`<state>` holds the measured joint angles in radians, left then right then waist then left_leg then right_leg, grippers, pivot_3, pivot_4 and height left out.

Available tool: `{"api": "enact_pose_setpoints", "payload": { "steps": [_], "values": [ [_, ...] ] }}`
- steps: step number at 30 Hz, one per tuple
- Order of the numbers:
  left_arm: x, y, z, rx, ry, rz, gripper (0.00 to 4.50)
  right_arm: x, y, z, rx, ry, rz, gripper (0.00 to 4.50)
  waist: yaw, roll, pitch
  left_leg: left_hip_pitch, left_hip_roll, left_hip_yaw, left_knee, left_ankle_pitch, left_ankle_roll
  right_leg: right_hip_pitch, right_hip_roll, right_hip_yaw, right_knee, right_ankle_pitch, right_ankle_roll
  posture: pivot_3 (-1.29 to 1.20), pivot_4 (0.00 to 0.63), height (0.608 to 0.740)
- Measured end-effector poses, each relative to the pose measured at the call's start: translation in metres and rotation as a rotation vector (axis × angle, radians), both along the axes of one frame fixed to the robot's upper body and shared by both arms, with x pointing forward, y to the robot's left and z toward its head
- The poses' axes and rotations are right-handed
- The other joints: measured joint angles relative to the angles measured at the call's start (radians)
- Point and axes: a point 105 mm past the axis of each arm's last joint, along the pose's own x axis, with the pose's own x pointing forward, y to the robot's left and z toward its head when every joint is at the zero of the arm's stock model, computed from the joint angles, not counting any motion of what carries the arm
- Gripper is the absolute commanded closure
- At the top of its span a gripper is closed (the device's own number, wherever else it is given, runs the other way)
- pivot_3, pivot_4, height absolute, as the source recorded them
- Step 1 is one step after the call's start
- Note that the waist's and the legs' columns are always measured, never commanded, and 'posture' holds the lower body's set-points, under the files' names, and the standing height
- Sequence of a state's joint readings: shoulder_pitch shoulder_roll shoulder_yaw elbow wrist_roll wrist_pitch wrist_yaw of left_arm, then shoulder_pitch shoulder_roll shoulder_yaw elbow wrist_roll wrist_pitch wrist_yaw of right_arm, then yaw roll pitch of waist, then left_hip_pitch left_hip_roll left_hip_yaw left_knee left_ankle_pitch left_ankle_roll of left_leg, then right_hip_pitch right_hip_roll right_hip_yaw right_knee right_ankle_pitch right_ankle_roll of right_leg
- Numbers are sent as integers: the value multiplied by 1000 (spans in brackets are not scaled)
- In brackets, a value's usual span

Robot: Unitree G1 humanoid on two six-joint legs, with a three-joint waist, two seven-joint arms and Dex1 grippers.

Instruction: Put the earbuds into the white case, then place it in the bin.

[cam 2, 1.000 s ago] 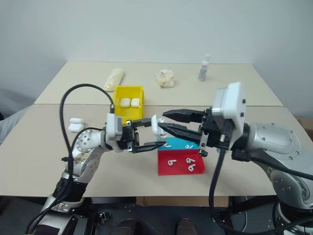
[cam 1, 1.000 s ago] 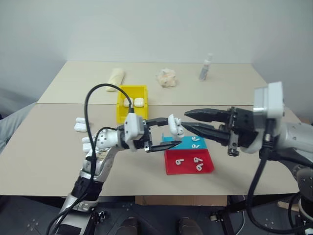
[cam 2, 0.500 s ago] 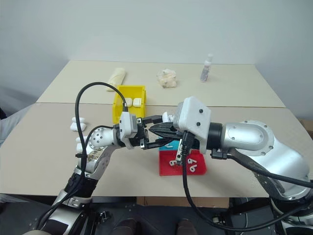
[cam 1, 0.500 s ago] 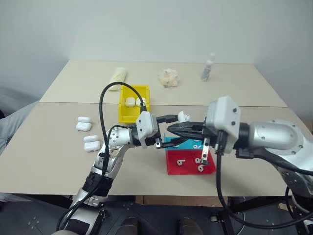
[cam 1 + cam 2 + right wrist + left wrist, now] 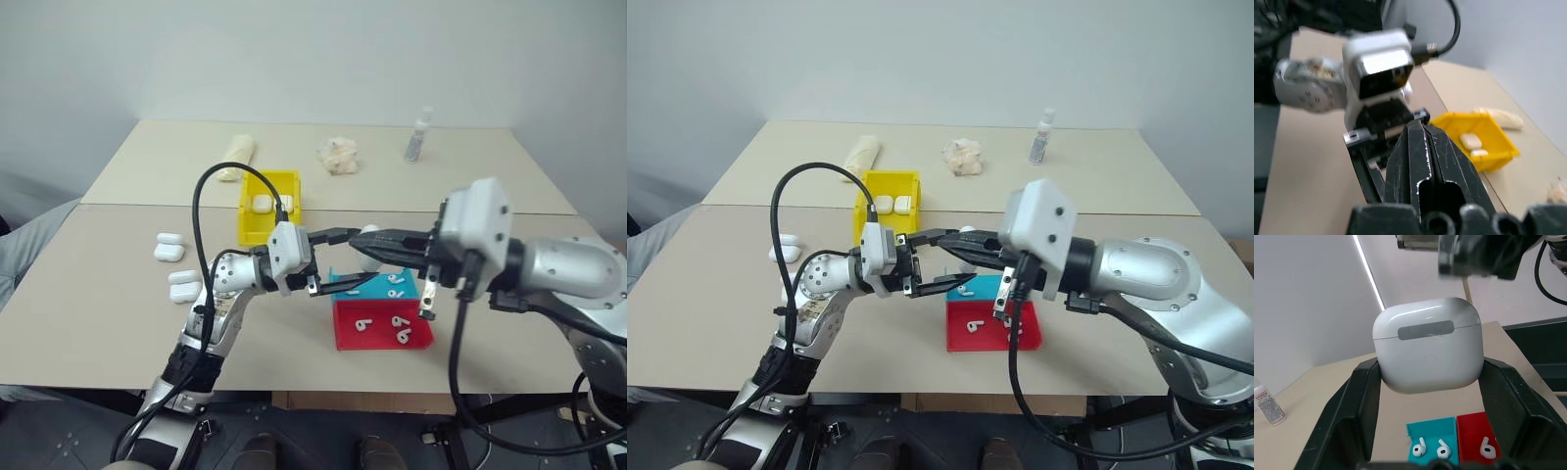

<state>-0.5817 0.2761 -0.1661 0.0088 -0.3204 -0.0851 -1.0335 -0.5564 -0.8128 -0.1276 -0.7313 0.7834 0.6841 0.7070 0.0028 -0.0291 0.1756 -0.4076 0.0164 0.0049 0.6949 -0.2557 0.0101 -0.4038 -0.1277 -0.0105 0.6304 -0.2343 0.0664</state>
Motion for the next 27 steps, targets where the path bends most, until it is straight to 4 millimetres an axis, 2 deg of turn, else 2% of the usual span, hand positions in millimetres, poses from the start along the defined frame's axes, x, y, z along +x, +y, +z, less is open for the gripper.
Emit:
{"api": "enact_pose_setpoints", "payload": {
  "steps": [3,5,9,11,13,15,17,20,23,24,27],
  "values": [
    [12,10,8,-63,1,105,1770,-5,-14,16,89,-24,-25,4456,4,0,0,0,0,0,0,0,0,1,0,0,0,0,0,0,150,740],
    [24,18,15,-118,-1,212,1770,-3,-24,17,114,-22,-71,4456,8,0,0,0,0,0,0,0,0,1,0,0,0,0,0,0,150,740],
    [61,33,38,-242,-5,484,1770,3,-35,2,114,35,-142,4456,15,0,0,0,-1,0,1,0,0,1,-1,-1,0,1,1,0,150,740],
    [91,47,48,-214,-29,711,1770,7,-42,-7,109,56,-203,4456,14,-1,0,0,-1,0,0,0,0,1,-1,-1,-1,1,1,0,150,740],
    [115,64,49,-223,-17,919,1770,10,-46,-15,109,79,-246,4456,11,-1,0,0,-1,0,0,0,0,1,-1,-1,-1,1,1,0,150,740],
    [128,73,39,-236,28,1044,1770,10,-47,-20,104,92,-263,4456,8,-1,0,-1,-1,0,0,0,0,0,-1,-1,-1,1,1,0,150,740],
    [138,79,21,-216,78,1131,1770,10,-45,-25,91,104,-266,4456,8,-1,0,-2,-1,0,0,0,0,0,-1,-2,-1,1,1,0,150,740],
    [146,86,1,-184,132,1194,1770,10,-46,-30,60,123,-274,4456,9,-1,0,-2,-1,0,0,0,0,-1,-1,-2,-1,1,1,0,150,740],
    [151,86,-10,-153,166,1216,1770,11,-47,-32,43,136,-284,4456,10,-1,0,-2,-1,0,0,0,0,0,-1,-2,-1,1,1,0,150,740],
    [153,87,-12,-148,171,1225,1047,11,-47,-33,38,139,-286,4500,10,-1,0,-2,-1,0,0,0,0,0,-1,-2,-1,1,1,0,150,740],
    [156,88,-16,-137,179,1239,216,11,-47,-34,35,146,-295,4500,10,-1,0,-3,-1,0,0,0,0,0,-1,-2,-1,1,2,0,150,740]
  ]
}}
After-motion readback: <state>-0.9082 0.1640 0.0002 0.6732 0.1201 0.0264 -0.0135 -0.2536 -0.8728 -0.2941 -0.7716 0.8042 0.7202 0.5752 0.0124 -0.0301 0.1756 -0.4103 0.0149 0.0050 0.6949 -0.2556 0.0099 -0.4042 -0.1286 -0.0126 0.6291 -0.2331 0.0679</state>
